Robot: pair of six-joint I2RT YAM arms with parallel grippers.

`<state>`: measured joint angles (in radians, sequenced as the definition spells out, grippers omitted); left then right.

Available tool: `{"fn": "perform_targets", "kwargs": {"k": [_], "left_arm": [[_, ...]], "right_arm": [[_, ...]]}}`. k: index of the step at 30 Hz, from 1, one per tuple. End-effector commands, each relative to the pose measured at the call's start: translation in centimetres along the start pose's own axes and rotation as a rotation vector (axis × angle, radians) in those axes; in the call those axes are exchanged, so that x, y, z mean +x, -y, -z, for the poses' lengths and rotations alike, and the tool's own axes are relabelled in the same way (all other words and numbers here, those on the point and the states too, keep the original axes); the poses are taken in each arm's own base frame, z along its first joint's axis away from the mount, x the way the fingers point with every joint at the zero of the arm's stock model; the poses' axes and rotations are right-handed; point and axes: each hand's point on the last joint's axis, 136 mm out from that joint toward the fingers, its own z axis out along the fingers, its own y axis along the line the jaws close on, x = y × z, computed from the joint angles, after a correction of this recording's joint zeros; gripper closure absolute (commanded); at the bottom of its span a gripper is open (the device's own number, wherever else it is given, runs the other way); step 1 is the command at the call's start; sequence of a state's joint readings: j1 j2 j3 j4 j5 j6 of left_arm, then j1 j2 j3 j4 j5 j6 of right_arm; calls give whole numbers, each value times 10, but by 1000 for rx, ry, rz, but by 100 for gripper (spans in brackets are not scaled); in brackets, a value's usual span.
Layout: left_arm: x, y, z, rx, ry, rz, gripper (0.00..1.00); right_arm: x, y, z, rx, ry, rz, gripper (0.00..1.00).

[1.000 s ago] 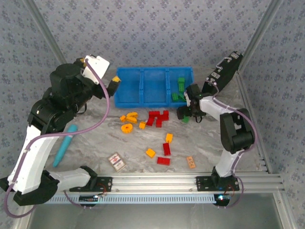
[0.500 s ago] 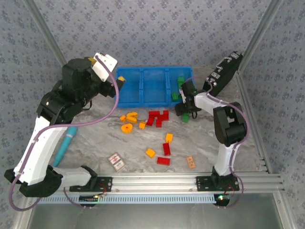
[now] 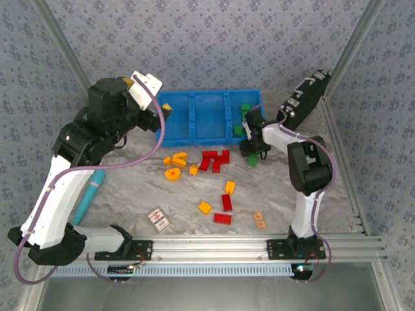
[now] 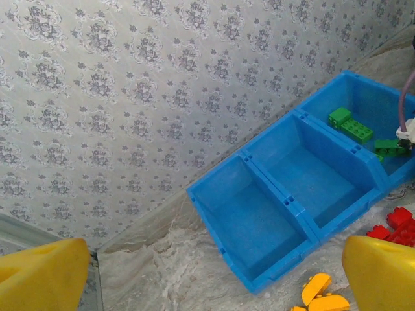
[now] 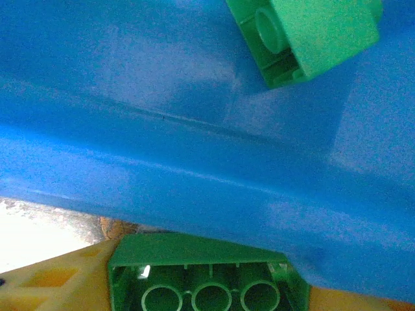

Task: Sort the legos into containers by color
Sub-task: Pick up the lego from the middle-right of the table, then place the lego in the container.

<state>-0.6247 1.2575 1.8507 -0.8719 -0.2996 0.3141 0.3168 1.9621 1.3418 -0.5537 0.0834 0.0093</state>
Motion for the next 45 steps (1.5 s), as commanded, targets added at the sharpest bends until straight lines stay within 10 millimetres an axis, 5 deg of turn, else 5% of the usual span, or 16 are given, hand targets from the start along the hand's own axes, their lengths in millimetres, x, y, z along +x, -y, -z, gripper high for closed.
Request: {"fn": "perform_targets", "kwargs": {"k": [1, 15, 23, 35, 45], "left_arm": [[-6, -2, 13, 3, 34, -8, 0], [-5, -3, 23, 7, 65, -8, 0], [-4, -6, 33, 1, 85, -5, 0], [-6, -8, 41, 7, 88, 22, 0], [-14, -8, 42, 16, 104, 18, 0]], "right_arm": [[2, -2, 1, 7, -27, 19, 36], [-1, -4, 58, 41, 30, 5, 39], [-48, -1, 94, 56, 183, -21, 39], [-128, 9, 68, 69, 286, -92, 39], [-138, 16, 53, 81, 274, -119, 33]]}}
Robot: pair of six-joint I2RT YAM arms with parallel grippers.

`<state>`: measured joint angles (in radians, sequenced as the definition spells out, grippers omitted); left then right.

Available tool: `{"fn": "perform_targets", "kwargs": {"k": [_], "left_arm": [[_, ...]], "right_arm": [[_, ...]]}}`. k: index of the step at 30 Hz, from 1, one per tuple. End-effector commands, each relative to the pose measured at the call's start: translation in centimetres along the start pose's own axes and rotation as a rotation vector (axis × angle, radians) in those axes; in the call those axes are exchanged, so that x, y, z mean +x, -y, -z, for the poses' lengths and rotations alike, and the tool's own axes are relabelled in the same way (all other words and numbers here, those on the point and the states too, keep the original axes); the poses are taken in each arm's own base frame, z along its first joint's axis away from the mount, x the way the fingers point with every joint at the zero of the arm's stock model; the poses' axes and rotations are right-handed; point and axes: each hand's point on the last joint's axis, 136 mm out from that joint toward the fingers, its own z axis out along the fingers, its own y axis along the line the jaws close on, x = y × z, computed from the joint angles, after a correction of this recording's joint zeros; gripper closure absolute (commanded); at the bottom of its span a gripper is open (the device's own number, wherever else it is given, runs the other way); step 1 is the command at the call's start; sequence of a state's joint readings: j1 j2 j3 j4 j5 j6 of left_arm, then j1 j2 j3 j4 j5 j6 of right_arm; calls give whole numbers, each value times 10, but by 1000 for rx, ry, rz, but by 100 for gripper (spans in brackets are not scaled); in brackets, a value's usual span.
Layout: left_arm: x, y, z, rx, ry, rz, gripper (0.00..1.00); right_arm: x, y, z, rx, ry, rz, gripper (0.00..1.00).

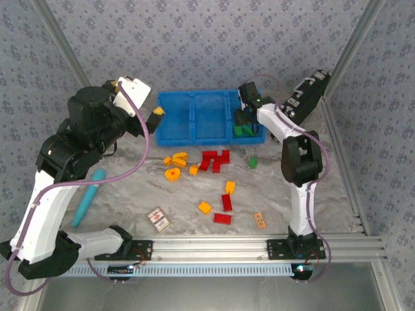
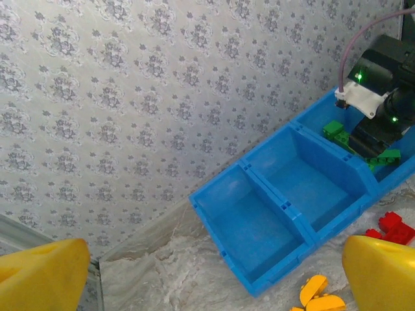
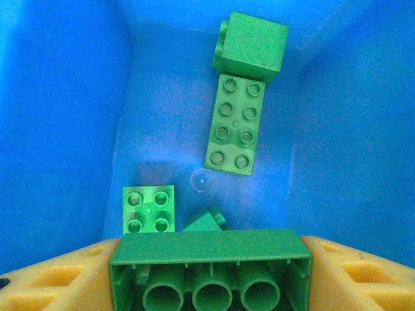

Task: Sort the legos into containers by color
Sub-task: Place the lego in the container.

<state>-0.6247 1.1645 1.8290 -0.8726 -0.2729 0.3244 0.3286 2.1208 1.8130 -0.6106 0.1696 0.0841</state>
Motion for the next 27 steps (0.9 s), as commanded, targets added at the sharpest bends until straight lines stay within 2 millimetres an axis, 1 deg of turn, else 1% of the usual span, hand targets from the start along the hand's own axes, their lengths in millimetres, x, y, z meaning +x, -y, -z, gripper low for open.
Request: {"fn": "perform_targets", "kwargs": {"k": [1, 6, 9, 10, 13, 16, 19, 22, 25, 27], "left_arm": [[-9, 0, 5, 14, 28, 10, 0], [-8, 3, 3, 28, 22, 14, 0], [-8, 3, 5, 29, 25, 21, 0], [-8, 3, 6, 29, 26, 24, 0], [-9, 3, 10, 32, 37, 36, 0], [-9, 3, 12, 38, 44, 45, 0], [-8, 3, 14, 37, 48, 47, 0], [-7, -5, 20, -1, 51, 35, 0], [-9, -11, 28, -23, 71, 33, 0], [-10, -10, 32, -18, 83, 35, 0]], "right_arm": [[-8, 4, 4, 14, 15, -22, 31], [-7, 4, 8, 17, 22, -16, 26], [-6, 3, 16, 9, 31, -5, 24], [-11, 4, 20, 11, 55, -10, 24], [-13, 5, 32, 13, 76, -11, 25], [-14, 7, 48, 8, 92, -11, 27], [-10, 6, 70, -2, 110, -14, 28], [14, 3, 88, -17, 84, -10, 28], [47, 0, 99, -35, 37, -19, 29], [69, -2, 104, -38, 11, -26, 29]]}}
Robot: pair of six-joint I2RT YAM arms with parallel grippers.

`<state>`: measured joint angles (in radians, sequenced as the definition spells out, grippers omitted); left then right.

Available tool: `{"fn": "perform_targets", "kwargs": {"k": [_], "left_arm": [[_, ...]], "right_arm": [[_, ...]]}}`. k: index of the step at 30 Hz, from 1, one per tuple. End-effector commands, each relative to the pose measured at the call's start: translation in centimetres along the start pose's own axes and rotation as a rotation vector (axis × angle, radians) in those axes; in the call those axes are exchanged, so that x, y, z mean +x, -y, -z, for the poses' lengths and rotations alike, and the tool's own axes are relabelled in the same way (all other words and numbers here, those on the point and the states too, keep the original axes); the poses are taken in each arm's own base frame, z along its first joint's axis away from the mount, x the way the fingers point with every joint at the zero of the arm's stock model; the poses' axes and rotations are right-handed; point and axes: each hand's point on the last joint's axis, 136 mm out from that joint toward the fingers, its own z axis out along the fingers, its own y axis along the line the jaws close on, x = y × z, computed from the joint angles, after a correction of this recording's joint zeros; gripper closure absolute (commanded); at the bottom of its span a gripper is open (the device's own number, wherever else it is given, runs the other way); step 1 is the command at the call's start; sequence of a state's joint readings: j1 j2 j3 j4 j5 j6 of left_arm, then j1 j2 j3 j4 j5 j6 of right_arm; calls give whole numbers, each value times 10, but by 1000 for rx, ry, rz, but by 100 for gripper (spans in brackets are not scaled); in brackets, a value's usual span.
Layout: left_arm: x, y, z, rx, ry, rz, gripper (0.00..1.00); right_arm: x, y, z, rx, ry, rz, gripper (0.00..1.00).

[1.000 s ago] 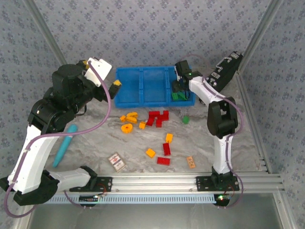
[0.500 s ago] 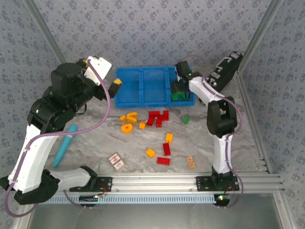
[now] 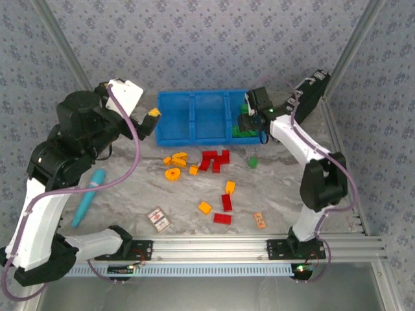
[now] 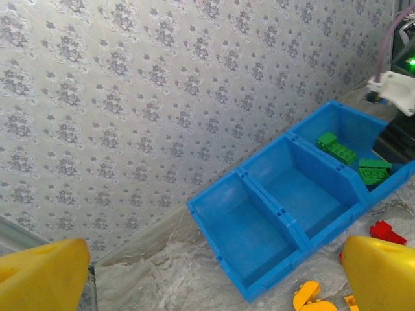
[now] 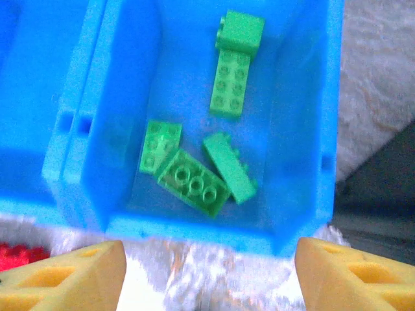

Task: Sort the legos into containers by color
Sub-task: Place the lego in the container, then pick up the lego from the middle-right of the table.

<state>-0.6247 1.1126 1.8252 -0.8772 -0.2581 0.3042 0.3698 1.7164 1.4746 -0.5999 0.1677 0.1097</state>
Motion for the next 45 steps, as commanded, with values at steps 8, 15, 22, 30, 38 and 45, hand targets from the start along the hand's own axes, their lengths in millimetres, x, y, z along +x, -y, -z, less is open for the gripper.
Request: {"fn": "perform_targets", "kwargs": {"k": [8, 15, 22, 30, 38, 45], "left_arm": [[-2, -1, 7, -9, 34, -10, 0], [3, 6, 0, 20, 22, 7, 0], [7, 7, -2, 18, 5, 13, 0], [11, 6, -5, 9, -13, -2, 0], [13, 7, -9, 4, -26, -23, 0], [17, 8, -15, 1, -40, -41, 0]], "right_arm": [[109, -16, 6, -50, -135, -69, 30], [137, -14, -14, -10, -225, -91, 30], [146, -17, -39, -8, -289, -78, 31], [149, -17, -61, 9, -347, -73, 32], [153, -9, -71, 26, -383, -89, 38], [156, -3, -72, 29, -396, -95, 44]]}}
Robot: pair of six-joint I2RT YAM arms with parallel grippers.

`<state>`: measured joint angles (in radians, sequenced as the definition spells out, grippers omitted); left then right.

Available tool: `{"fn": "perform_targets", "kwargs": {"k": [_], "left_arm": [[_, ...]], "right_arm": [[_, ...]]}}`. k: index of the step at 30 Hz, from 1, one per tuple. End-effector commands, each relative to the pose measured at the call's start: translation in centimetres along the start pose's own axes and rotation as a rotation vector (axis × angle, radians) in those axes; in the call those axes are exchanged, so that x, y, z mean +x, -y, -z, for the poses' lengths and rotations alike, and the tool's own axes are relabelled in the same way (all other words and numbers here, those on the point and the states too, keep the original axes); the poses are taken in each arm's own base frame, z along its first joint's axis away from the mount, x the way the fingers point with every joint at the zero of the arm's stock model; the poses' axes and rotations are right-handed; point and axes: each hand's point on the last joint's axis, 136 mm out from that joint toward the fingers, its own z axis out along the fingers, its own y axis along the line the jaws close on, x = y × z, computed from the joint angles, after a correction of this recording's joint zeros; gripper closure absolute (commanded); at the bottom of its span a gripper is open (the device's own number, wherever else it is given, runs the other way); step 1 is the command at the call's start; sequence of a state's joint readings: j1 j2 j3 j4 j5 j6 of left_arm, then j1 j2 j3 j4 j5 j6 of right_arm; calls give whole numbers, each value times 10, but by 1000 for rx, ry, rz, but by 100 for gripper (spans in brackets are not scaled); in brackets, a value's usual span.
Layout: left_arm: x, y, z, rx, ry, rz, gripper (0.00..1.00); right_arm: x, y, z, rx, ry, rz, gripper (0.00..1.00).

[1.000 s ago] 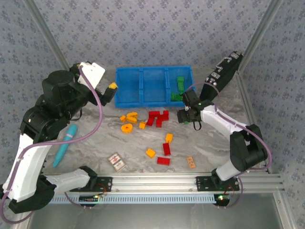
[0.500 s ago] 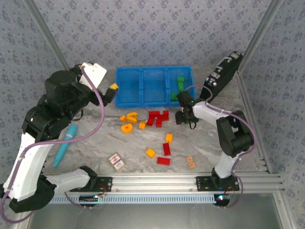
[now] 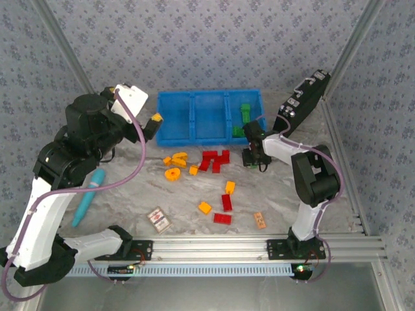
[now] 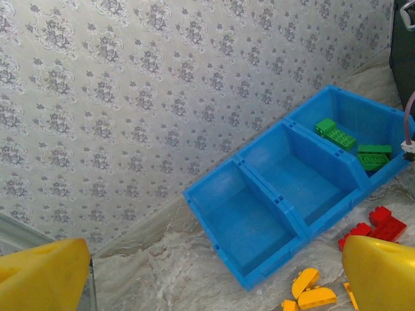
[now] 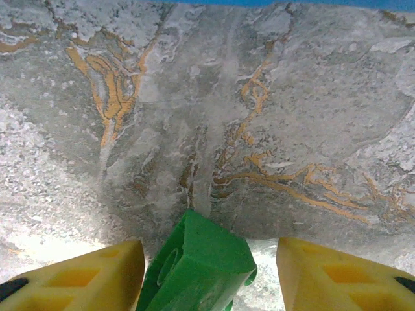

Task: Sort the legos into containers by color
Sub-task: Pick up the lego from the middle-right of the table.

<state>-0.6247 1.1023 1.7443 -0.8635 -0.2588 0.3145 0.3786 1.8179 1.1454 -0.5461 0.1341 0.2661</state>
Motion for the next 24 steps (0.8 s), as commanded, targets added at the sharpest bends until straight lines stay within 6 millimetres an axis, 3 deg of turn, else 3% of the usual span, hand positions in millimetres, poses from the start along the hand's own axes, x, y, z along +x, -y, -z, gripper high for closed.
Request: {"fn": "perform_targets", "kwargs": {"k": [1, 14, 18, 24], "left_arm": [[-4, -2, -1, -16, 12, -18, 0], [-8, -14, 3, -75, 31, -23, 0], [-6, -14, 5, -77, 27, -29, 0], [-6, -17, 11, -88, 37, -38, 0]], "right_arm": [[2, 1, -2, -5, -27, -2, 45], [4, 4, -3, -8, -45, 12, 59], [-4, 6, 8, -8, -17, 14, 60], [-35, 2, 52, -36, 70, 19, 61]]}}
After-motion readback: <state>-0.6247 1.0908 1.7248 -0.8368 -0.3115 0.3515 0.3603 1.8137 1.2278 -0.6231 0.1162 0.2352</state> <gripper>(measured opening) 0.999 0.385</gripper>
